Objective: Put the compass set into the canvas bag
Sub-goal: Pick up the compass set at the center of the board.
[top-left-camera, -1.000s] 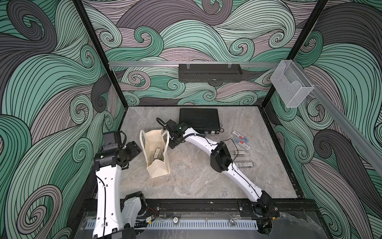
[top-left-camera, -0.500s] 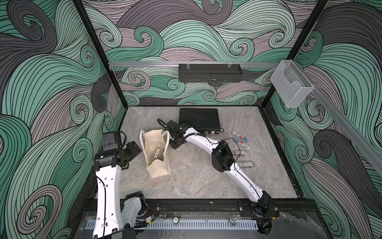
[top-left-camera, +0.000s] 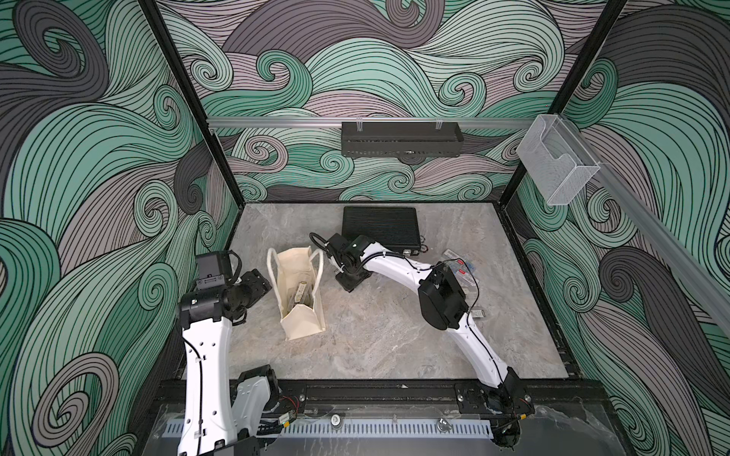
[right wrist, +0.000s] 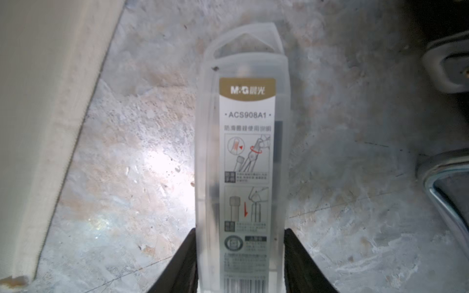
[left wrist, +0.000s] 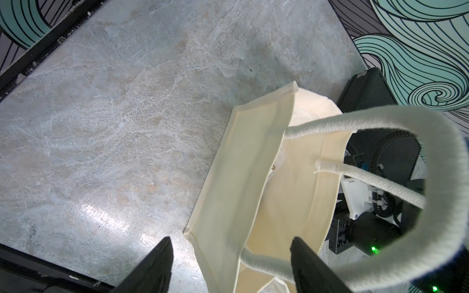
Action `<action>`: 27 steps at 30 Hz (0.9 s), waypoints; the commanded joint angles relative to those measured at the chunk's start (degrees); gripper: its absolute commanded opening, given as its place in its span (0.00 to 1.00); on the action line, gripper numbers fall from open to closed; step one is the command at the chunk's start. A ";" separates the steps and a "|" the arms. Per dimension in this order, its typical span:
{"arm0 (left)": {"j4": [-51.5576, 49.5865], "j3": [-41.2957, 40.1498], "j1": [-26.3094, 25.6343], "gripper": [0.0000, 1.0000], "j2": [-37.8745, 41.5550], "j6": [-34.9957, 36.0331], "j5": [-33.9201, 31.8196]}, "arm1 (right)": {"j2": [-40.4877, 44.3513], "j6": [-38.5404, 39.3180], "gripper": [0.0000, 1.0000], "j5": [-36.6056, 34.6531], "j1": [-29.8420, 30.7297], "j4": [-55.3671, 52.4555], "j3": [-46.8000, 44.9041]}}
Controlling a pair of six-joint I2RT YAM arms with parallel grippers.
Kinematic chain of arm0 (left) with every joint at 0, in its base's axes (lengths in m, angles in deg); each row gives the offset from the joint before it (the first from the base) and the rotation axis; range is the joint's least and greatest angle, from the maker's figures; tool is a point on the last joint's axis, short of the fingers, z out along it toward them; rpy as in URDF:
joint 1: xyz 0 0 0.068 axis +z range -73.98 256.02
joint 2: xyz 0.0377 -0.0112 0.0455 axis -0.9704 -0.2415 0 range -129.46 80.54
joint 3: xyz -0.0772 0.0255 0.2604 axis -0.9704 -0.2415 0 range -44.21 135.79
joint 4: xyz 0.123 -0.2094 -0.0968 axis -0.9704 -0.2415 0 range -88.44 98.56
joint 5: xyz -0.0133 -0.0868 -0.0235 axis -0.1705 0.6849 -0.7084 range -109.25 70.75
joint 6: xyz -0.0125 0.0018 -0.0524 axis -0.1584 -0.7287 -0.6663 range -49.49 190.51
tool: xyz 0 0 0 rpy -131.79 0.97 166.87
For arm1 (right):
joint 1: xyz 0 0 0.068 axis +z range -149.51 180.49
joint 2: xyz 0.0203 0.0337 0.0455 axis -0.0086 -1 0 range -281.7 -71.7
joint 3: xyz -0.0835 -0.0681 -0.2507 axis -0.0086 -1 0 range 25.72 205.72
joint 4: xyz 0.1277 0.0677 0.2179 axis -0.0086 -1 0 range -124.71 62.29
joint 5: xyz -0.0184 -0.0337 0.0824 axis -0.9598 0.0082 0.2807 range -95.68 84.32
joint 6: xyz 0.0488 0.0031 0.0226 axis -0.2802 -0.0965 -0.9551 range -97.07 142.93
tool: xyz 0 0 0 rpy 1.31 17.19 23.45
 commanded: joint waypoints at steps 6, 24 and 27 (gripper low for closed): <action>-0.28 0.13 -0.49 0.75 1.04 -0.66 0.90 | -1.30 1.95 0.62 0.29 -0.67 -1.35 2.89; -0.02 -0.22 -0.52 0.75 1.21 -0.66 0.81 | -11.08 0.89 0.66 1.86 -2.18 -9.41 16.39; 0.20 -0.52 -0.60 0.75 1.11 -0.82 0.94 | -11.59 1.04 0.64 1.93 -2.25 -9.41 16.81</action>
